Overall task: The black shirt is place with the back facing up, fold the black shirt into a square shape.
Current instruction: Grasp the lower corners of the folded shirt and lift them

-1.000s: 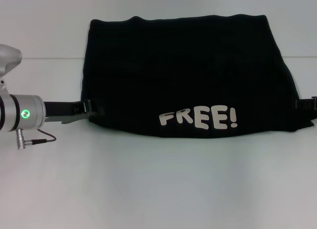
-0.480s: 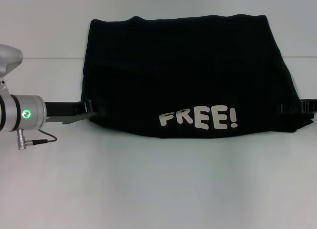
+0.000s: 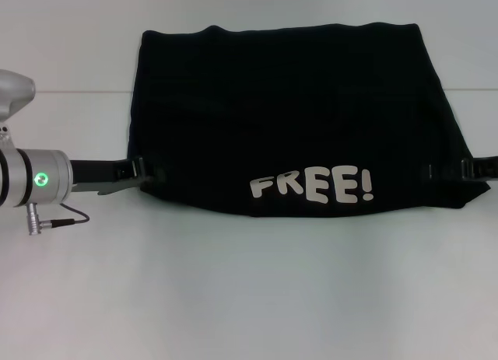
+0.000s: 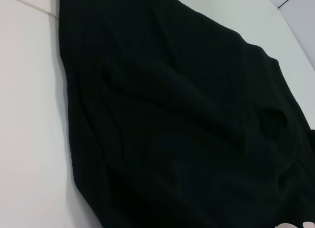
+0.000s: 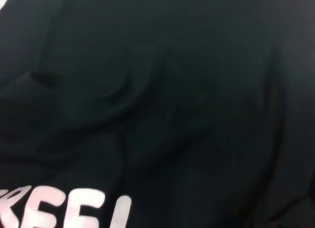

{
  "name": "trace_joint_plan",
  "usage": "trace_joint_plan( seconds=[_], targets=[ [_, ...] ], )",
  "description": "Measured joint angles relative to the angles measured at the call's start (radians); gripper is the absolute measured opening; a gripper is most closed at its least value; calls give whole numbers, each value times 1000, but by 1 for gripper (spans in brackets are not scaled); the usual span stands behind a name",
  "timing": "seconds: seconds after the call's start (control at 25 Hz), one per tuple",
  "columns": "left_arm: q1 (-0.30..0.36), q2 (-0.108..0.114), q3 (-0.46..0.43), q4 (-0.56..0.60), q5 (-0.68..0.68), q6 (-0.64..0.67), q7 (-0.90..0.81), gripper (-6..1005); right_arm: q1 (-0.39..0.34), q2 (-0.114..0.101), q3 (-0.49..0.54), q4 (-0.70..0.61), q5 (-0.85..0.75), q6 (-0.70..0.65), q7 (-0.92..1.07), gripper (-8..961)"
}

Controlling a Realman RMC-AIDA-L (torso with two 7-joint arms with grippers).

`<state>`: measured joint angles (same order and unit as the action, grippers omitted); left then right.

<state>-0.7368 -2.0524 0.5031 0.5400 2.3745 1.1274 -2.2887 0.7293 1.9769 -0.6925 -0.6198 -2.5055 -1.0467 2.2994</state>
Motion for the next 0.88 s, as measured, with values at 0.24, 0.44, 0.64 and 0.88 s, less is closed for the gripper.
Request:
trace_joint_plan(
  seconds=[0.24,0.44,0.64,0.88],
  targets=[
    [-1,0,0,0,0,0,0,4,-6,-7,-6,2,-20,-21,28,935],
    [0,0,0,0,0,0,0,4,-12,-11,-6,-1,-68,-32,59,934],
    [-1,0,0,0,0,0,0,4,-11,-12,-6,-3,-68,-53,62,932],
    [-2,-1,0,0,0,0,0,3,-13,-19,8,-9,-63,-50,89,798]
  ],
)
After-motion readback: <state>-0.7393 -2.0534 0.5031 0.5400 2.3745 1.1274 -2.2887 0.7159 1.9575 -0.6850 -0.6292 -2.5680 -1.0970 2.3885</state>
